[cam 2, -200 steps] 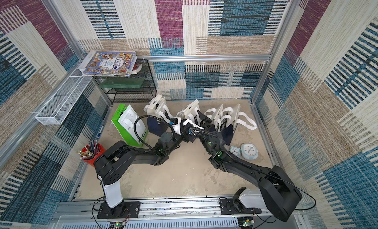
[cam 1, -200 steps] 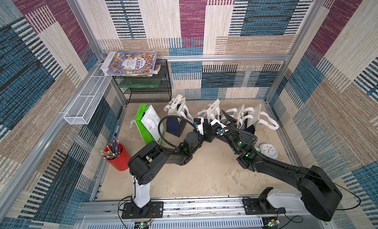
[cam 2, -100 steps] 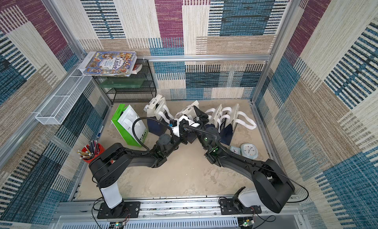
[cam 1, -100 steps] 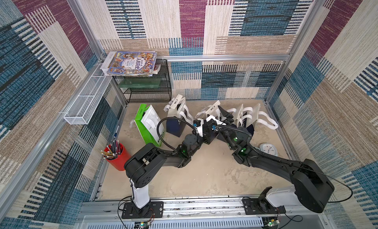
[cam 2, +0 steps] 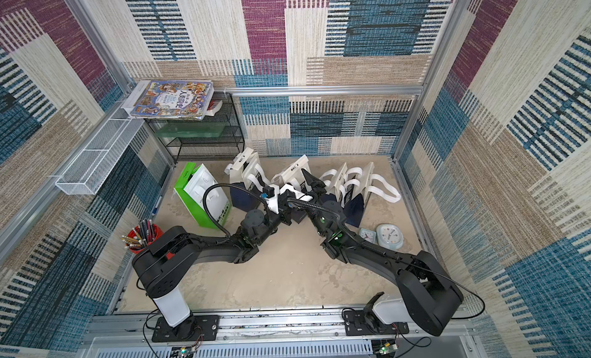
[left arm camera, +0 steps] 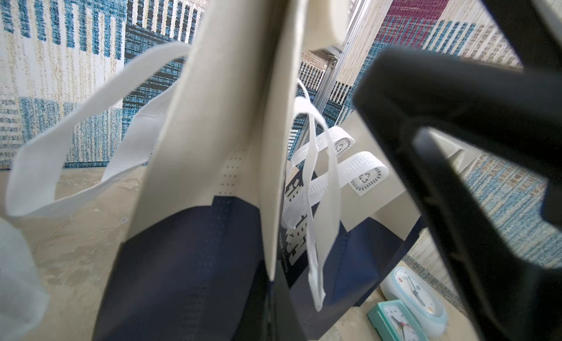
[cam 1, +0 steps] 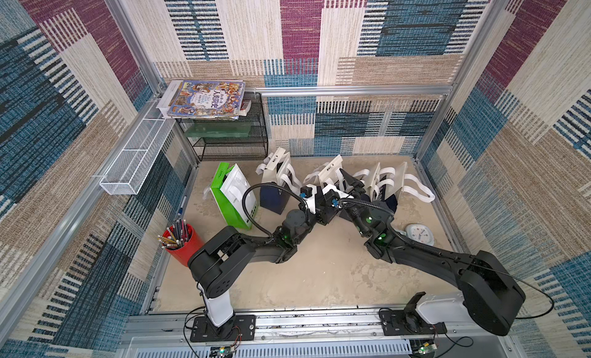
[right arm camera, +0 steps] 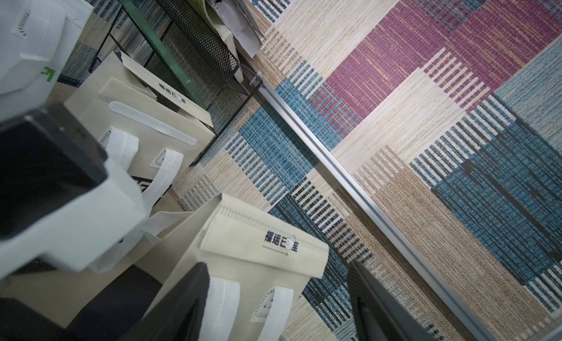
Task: Open the takeout bag
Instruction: Open the takeout bag at the center of the board.
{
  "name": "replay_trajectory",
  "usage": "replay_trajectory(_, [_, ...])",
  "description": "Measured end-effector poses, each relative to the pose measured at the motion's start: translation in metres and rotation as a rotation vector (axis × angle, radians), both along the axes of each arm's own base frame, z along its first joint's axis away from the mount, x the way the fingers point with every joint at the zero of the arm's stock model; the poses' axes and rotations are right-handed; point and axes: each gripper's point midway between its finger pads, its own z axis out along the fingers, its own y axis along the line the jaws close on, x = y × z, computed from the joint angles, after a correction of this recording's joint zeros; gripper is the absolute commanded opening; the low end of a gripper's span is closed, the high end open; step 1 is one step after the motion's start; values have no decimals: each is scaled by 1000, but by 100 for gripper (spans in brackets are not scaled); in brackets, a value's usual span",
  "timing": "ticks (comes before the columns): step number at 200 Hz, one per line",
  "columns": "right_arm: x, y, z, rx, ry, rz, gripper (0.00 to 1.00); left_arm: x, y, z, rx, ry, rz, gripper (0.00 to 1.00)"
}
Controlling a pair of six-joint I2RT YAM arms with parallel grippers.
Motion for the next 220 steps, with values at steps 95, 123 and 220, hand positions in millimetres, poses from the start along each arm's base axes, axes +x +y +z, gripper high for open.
replay_trajectory(95, [1,17,-1,-9,10,39,74,-3,3,0,11,6,1,0])
replay_trajectory(123, [2,17,-3,-12,13,36,73,-3,4,1,13,1,2,0])
replay_trajectory(220, [11,15,0,-8,11,-5,71,-5,5,2,18,-4,3,0])
